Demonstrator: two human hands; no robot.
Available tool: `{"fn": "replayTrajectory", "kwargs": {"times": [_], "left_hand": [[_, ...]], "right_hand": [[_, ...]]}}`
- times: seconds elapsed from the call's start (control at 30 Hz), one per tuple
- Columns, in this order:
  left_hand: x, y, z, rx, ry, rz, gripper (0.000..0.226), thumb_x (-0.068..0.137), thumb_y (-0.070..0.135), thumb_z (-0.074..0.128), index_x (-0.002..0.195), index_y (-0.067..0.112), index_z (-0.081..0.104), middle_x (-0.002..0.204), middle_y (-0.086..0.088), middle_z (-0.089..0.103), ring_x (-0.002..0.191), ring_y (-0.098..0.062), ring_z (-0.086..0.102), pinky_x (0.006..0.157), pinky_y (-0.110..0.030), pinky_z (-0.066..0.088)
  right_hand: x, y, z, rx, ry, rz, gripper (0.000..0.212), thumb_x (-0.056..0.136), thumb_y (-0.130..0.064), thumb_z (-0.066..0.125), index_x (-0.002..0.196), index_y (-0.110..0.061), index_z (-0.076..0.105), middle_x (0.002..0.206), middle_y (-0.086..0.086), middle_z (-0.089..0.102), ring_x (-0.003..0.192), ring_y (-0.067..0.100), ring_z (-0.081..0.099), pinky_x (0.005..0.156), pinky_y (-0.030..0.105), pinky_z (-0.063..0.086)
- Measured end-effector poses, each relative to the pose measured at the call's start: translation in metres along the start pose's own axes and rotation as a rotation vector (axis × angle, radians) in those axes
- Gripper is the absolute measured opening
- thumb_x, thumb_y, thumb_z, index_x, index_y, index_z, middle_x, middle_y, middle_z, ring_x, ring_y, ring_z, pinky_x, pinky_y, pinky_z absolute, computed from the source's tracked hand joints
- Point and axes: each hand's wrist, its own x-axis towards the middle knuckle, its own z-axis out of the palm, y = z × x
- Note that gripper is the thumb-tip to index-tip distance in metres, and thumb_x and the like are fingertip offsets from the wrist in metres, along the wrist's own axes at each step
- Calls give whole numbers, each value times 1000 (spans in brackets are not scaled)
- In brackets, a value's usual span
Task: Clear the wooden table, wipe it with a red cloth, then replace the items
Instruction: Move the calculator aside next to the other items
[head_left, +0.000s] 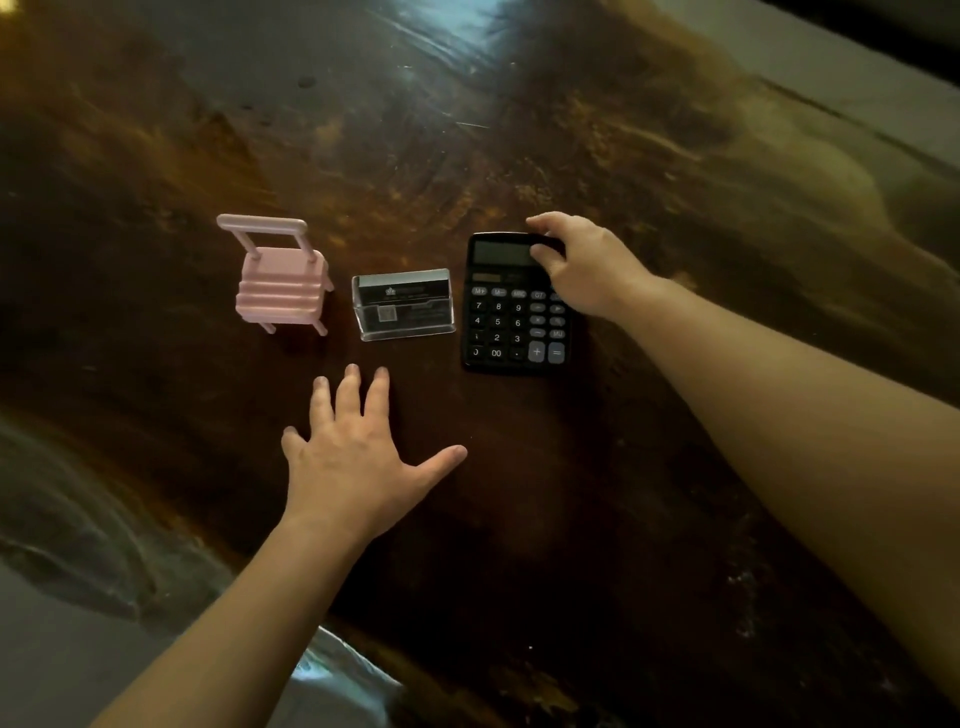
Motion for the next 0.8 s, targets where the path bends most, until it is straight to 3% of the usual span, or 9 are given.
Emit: {"fn": "replayTrajectory", "kwargs": {"times": [0.13,0.23,0.33,0.47,0.8], "left_hand": [[6,9,-12,-28,19,28,129,54,104,20,158,29,6,168,-6,11,153,-32,7,111,-62,29],[8,22,-24,-41,28,81,127,58,102,29,159,28,9,167,-6,14,152,-32,10,112,-60,30],[4,39,-35,-49,18,165,124,60,99,35,159,28,10,167,-5,14,153,-30,9,113,-60,30],[-11,71,-45,-17,-21,326,121,63,95,41,159,30,7,168,-2,11,153,-27,6,115,-57,29],[-115,200,-56,-35,-132,810,106,72,84,50,158,36,11,167,7,16,153,-18,8,117,-47,24]], "right_hand": [[-24,2,-7,-46,56,-14,59,98,-43,58,152,-30,38,147,0,49,131,21,49,97,33,40],[-58,7,-15,-35,95,-11,71,91,-53,64,153,-31,36,151,1,47,134,20,48,94,31,38],[-106,17,-25,1,114,19,80,86,-59,66,154,-30,34,154,2,45,138,20,45,101,31,35],[-180,34,-40,7,162,90,84,84,-64,64,155,-30,33,155,2,44,140,20,42,113,37,36],[-398,94,-83,-26,418,321,83,85,-71,54,155,-44,17,162,-7,32,147,12,28,110,35,33]]}}
